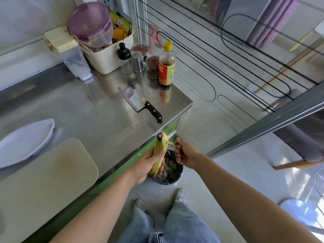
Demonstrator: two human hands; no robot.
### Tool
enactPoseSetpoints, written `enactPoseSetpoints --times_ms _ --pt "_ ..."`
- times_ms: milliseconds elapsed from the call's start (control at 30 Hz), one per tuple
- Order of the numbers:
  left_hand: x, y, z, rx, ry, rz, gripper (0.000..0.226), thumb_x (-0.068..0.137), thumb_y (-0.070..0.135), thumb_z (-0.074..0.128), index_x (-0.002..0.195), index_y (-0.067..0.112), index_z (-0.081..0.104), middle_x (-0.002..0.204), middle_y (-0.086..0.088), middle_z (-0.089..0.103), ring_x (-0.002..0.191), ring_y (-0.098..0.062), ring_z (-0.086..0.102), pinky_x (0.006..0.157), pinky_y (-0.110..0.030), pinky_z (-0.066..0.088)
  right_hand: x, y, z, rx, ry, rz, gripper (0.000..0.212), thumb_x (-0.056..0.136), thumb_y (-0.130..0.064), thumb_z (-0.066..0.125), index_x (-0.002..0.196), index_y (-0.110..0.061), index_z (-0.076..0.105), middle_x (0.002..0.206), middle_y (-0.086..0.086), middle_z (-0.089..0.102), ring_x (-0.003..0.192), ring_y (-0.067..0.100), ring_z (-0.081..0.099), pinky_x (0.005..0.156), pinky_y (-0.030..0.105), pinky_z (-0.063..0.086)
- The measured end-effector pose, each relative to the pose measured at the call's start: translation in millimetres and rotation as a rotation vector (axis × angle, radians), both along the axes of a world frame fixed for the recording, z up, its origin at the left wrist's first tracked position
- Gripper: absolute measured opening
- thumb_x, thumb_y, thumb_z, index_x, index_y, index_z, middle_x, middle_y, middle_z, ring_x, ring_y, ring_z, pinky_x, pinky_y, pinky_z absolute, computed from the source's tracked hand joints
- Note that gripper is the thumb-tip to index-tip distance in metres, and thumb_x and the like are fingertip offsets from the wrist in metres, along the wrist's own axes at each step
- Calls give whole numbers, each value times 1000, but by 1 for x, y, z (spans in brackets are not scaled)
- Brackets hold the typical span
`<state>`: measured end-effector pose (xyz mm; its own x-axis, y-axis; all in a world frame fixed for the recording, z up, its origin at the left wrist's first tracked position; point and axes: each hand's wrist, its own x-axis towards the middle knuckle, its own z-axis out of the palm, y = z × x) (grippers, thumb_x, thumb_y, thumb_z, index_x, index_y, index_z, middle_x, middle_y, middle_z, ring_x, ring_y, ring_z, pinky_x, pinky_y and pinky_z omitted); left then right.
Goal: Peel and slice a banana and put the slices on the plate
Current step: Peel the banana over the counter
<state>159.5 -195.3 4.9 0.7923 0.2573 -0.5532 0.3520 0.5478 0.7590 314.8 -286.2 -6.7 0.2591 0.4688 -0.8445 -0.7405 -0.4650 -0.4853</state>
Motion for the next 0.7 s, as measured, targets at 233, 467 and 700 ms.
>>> enactPoseSetpoints --times_ms 233,467,700 --pt "-1 3 -2 265 210 36 34 89 34 65 112 12 53 80 -10 60 54 -18 53 46 -27 42 2 7 21 122 -578 143 45 98 -33 42 63 -9 55 58 5 57 48 13 49 56 24 45" --pt "-18 24 -2 548 303 142 26 88 35 66 98 14 55 70 -9 60 49 -23 52 41 -27 41 -10 39 36 291 -809 531 25 92 -33 58 94 -10 66 78 -1 69 64 10 65 65 26 56" --pt "-57 52 2 728 379 146 27 85 45 67 93 21 56 66 -2 61 42 -18 53 40 -26 41 -24 76 40 329 -727 628 20 86 -19 68 90 0 71 77 10 73 73 22 71 71 28 58"
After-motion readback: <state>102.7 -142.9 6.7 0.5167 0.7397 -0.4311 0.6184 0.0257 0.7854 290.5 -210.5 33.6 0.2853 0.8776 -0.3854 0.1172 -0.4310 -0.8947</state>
